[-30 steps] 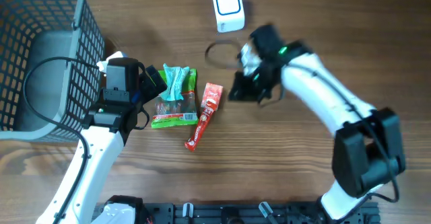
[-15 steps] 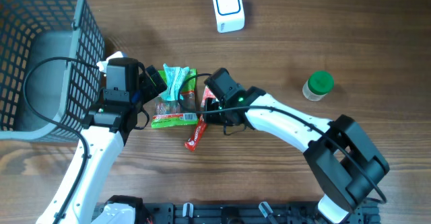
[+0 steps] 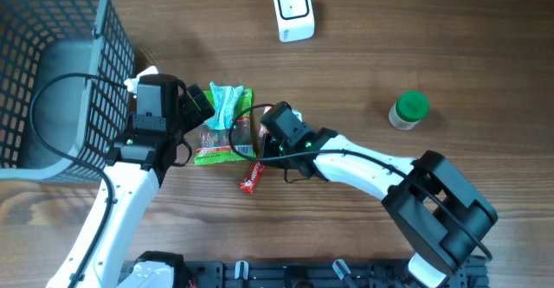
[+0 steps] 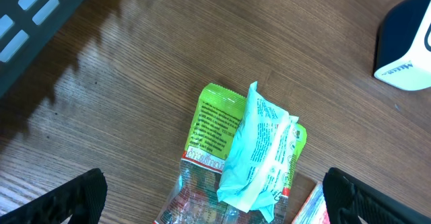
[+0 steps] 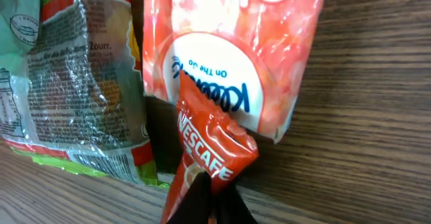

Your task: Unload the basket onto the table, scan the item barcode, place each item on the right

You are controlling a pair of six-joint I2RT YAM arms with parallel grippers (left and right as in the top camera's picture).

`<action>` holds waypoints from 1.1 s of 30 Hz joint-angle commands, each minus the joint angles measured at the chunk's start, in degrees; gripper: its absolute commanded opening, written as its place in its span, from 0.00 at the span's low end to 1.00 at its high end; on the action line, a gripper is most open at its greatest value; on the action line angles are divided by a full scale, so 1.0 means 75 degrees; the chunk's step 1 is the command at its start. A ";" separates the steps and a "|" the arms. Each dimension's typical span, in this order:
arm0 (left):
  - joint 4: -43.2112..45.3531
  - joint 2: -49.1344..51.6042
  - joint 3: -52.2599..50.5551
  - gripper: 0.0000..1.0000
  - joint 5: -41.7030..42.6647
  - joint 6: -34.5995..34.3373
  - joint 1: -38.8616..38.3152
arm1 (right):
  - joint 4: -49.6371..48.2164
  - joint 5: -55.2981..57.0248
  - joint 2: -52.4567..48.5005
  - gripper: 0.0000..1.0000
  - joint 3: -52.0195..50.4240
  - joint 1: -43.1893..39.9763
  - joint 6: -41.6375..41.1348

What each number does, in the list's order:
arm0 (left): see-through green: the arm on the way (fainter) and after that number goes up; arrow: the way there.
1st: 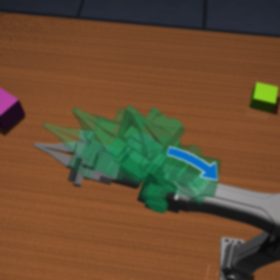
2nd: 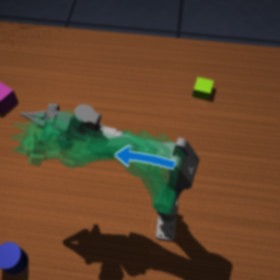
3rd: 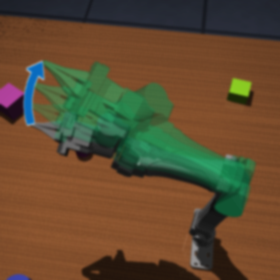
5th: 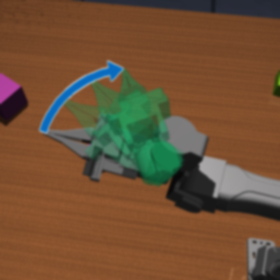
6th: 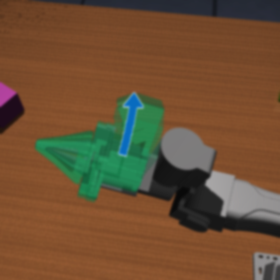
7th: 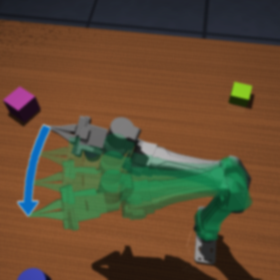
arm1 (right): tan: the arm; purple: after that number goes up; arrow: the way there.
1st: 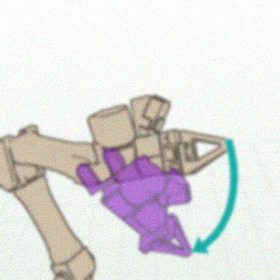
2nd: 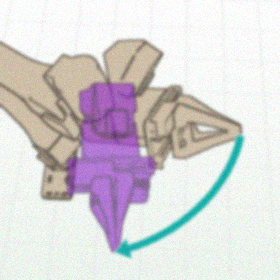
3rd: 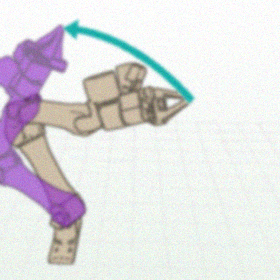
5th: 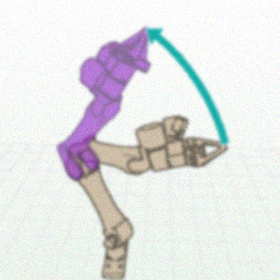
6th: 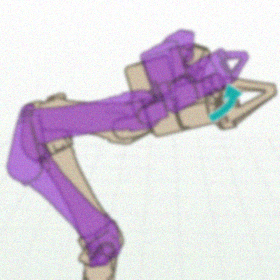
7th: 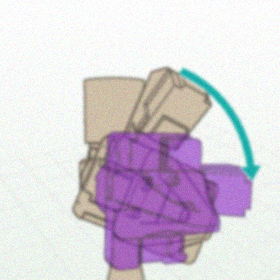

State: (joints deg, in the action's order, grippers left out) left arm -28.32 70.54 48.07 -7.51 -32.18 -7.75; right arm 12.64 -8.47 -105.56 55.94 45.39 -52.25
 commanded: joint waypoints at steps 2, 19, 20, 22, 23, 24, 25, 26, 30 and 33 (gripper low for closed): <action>0.0003 -0.0035 0.0055 1.00 -0.0067 0.0090 0.0041 | 0.0289 0.0493 0.0615 0.04 0.0026 -0.0006 0.1137; 0.0003 -0.0035 0.0055 1.00 -0.0070 0.0090 0.0041 | 0.3888 1.0095 0.1189 0.04 0.0020 -0.0017 0.4144; 0.0003 -0.0035 0.0055 1.00 -0.0070 0.0090 0.0041 | 0.3783 1.0538 0.0688 0.05 0.0020 -0.0017 0.4147; 0.0003 -0.0035 0.0055 1.00 -0.0070 0.0090 0.0041 | 0.3316 1.0608 -0.0047 0.04 0.0023 -0.0017 0.4144; 0.0003 -0.0035 0.0055 1.00 -0.0070 0.0090 0.0041 | 0.3107 1.0515 -0.0286 0.04 0.0023 -0.0017 0.4141; 0.0003 -0.0035 0.0055 1.00 -0.0067 0.0087 0.0041 | 0.2868 1.0156 -0.0414 0.04 0.0023 -0.0017 0.4147; 0.0003 -0.0035 0.0055 1.00 -0.0070 0.0090 0.0041 | 0.2608 0.9366 -0.0458 0.04 0.0023 -0.0017 0.4138; 0.0003 -0.0035 0.0055 1.00 -0.0070 0.0090 0.0041 | 0.2480 0.8985 -0.0455 0.04 0.0023 -0.0017 0.4130; 0.0003 -0.0035 0.0055 1.00 -0.0070 0.0087 0.0041 | 0.2346 0.7976 -0.0455 0.04 0.0026 -0.0009 0.3704; 0.0003 -0.0035 0.0055 1.00 -0.0070 0.0090 0.0041 | 0.2346 0.7134 -0.0455 0.04 0.0026 -0.0009 0.3209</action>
State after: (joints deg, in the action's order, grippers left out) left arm -28.29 70.54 48.07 -7.51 -32.18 -7.75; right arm 30.41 51.55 -108.14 56.12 45.19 -23.77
